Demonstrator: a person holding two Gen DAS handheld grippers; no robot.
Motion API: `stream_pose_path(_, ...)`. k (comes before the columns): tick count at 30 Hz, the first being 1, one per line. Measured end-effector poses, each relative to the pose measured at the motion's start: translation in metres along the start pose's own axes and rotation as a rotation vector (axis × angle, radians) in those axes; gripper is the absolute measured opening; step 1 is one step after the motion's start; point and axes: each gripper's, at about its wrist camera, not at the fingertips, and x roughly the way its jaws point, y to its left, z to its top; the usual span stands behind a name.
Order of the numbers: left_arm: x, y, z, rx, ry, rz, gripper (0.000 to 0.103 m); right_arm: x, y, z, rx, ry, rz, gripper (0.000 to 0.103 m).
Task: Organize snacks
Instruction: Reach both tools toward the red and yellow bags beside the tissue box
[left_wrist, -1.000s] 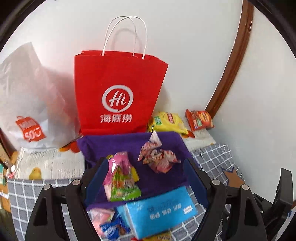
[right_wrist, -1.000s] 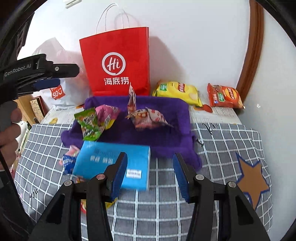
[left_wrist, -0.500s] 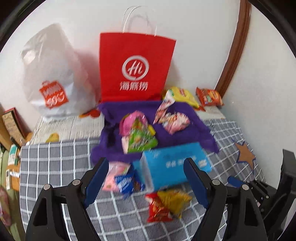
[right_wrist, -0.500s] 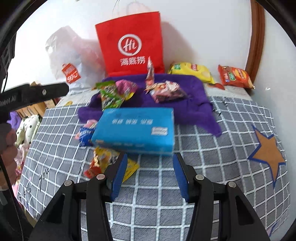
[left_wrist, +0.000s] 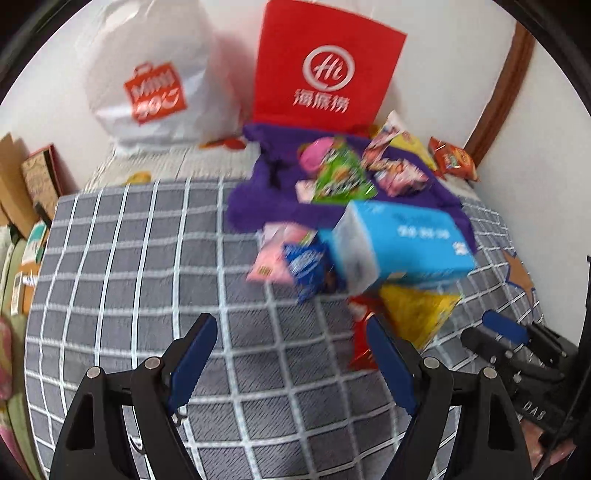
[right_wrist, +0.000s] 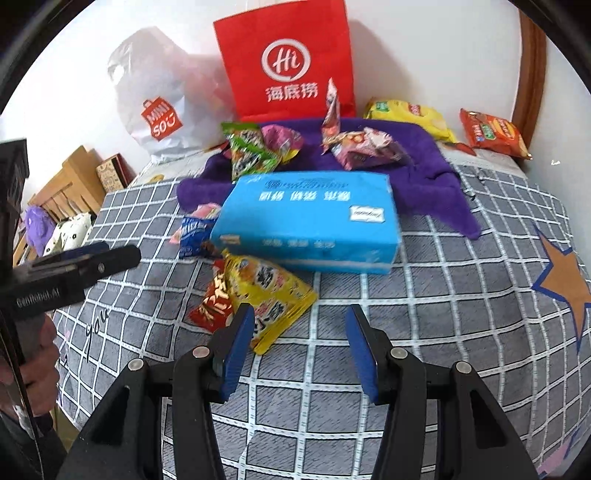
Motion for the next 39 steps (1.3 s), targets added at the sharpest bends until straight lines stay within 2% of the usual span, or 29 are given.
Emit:
stream_pose_path(8,0.02,0.028,-0.027,-0.064,0.054,0.025,0.082,0.02,0.006,-0.005,-0.008,0.029,0.004,0.051)
stream_pose_path(15,0.03,0.034,-0.041,-0.074,0.068,0.009,0.082,0.029,0.01,-0.003,-0.006,0.031,0.023,0.051)
stream_pose_path(25,0.032,0.031,-0.036,-0.072,0.064,-0.03,0.082,0.057,0.016,0.009,0.012,0.059,0.075,0.051)
stream_pose_path(28,0.035,0.027,-0.036,-0.072,0.068,-0.054,0.082,0.064,0.017,0.011,0.001,0.062,0.083,0.054)
stream_pose_path(33,0.038,0.021,-0.036,-0.064,0.07,-0.044,0.082,0.067,0.012,0.012,0.005,0.067,0.108,0.055)
stream_pose_path(39,0.038,0.021,-0.035,-0.074,0.073,-0.048,0.082,0.06,0.008,0.016,0.005,0.022,0.103,0.057)
